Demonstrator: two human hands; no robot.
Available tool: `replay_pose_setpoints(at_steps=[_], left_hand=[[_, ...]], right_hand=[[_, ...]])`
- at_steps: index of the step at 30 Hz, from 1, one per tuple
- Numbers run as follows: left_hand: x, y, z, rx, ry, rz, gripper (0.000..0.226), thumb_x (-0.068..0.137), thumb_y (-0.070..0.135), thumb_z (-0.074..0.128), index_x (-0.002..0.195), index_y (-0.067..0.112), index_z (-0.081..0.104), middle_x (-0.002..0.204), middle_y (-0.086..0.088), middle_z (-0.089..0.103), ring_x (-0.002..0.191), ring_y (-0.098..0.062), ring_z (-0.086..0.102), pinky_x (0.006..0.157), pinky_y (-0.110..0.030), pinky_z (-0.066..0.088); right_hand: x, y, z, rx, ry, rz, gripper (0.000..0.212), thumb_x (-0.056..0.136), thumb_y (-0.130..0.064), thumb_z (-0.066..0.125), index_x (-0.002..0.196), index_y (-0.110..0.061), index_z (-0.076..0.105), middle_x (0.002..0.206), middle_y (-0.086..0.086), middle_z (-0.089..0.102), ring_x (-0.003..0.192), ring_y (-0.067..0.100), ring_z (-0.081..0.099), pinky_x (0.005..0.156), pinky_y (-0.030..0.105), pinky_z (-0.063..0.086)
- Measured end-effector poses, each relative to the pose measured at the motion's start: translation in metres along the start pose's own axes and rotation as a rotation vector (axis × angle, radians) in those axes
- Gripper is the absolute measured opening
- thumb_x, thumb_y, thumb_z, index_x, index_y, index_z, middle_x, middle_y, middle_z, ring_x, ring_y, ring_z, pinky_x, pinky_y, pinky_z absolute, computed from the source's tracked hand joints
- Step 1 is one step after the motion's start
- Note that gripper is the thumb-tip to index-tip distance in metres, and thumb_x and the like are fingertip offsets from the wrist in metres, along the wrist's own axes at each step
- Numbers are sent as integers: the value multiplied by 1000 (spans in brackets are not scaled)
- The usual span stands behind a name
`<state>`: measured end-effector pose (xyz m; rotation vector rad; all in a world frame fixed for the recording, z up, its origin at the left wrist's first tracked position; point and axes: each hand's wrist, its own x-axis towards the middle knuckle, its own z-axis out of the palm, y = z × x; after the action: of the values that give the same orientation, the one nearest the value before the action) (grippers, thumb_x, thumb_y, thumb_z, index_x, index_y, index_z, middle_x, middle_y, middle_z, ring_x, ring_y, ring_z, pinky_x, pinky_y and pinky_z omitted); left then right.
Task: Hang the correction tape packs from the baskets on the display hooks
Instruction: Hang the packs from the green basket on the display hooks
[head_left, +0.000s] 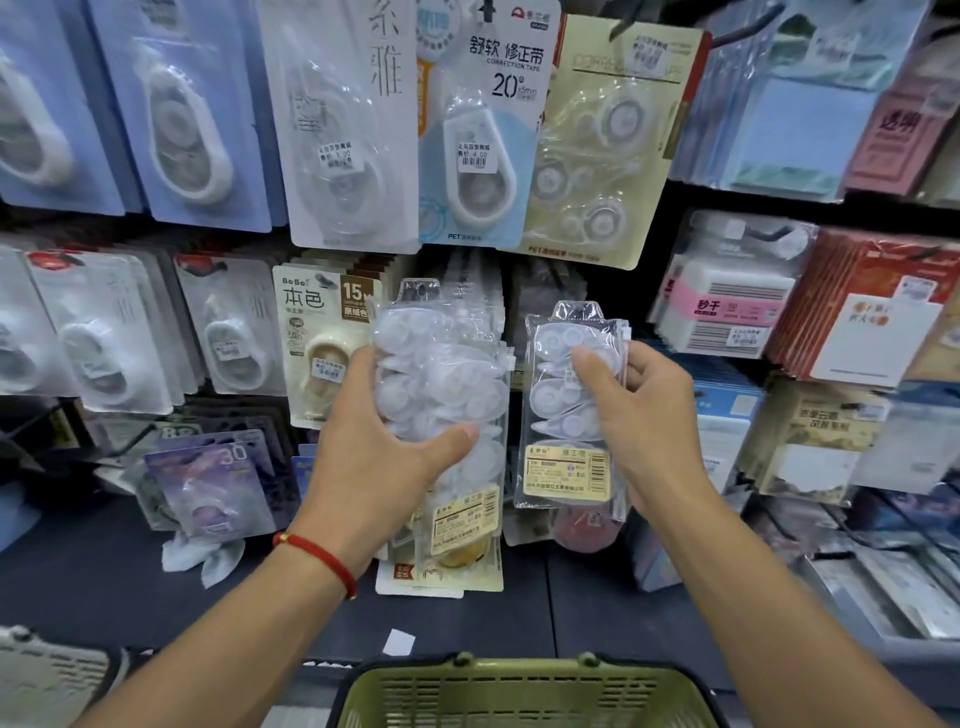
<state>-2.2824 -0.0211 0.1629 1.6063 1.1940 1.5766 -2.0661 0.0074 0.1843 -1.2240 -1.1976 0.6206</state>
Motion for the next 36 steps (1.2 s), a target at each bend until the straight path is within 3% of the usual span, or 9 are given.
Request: replay_pose_setpoints(at_steps=[3, 6, 10, 12, 15, 21, 26, 33, 36], left_hand=[[0, -2, -1, -17, 19, -4, 78, 71, 23, 97, 105, 74, 48, 113, 47, 61, 105, 22, 60, 82, -10, 55], [0, -4, -1, -67, 31, -60, 75, 69, 25, 98, 115, 63, 51, 117, 37, 65, 109, 11, 65, 96, -33, 58], [1, -2, 2, -190, 10, -139, 83, 64, 24, 97, 135, 33, 55, 127, 12, 72, 116, -11, 71, 97, -44, 61], [0, -2, 5, -256, -27, -158, 77, 69, 14, 97, 133, 26, 56, 122, 3, 76, 111, -19, 75, 90, -42, 64], [0, 0, 9, -350, -51, -182, 76, 71, 10, 94, 135, 19, 55, 119, -1, 78, 107, -22, 78, 82, -36, 65], [1, 1, 6, -420, -107, -226, 78, 69, 18, 93, 136, 23, 54, 124, 0, 77, 113, -21, 75, 85, -35, 64], [1, -2, 7, -284, -21, -204, 76, 79, 3, 88, 141, 30, 53, 129, 8, 73, 120, -15, 71, 101, -45, 59], [1, -1, 7, -219, 46, -190, 78, 79, 5, 89, 141, 35, 52, 130, 14, 71, 121, -10, 69, 107, -47, 55], [1, 0, 6, -207, 58, -195, 78, 79, 8, 90, 142, 35, 51, 130, 14, 71, 120, -9, 68, 106, -46, 56]], right_hand=[[1, 2, -2, -87, -3, 27, 26, 99, -35, 71, 118, -16, 71, 105, -3, 77, 99, 16, 74, 98, 51, 58], [-10, 7, -5, -406, 56, -91, 53, 101, -43, 65, 147, -22, 49, 134, -9, 56, 117, 6, 57, 105, 33, 49], [-32, 10, 3, -329, -144, -167, 35, 95, -47, 68, 126, -32, 62, 118, -14, 67, 103, -2, 62, 84, 9, 47], [-43, 12, 9, -243, -385, -72, 35, 88, -63, 65, 114, -40, 68, 108, -17, 74, 98, -3, 69, 80, 16, 54], [-50, 17, 15, -157, -465, -35, 34, 92, -62, 62, 115, -38, 70, 106, -16, 78, 97, 4, 74, 83, 35, 60], [-48, 12, 7, 42, -352, -11, 17, 96, -50, 63, 106, -36, 68, 99, 4, 81, 84, 27, 79, 72, 49, 64], [-45, 13, -2, -5, -86, -9, 43, 89, -52, 61, 104, -12, 54, 107, 29, 67, 94, 52, 65, 79, 67, 54], [-36, 15, -12, -23, -59, 29, 24, 100, -34, 65, 106, -11, 63, 104, 29, 69, 89, 50, 66, 78, 65, 56], [-34, 16, -14, -51, -72, -3, 11, 100, -37, 67, 98, -26, 68, 76, 7, 68, 63, 23, 57, 60, 44, 51]])
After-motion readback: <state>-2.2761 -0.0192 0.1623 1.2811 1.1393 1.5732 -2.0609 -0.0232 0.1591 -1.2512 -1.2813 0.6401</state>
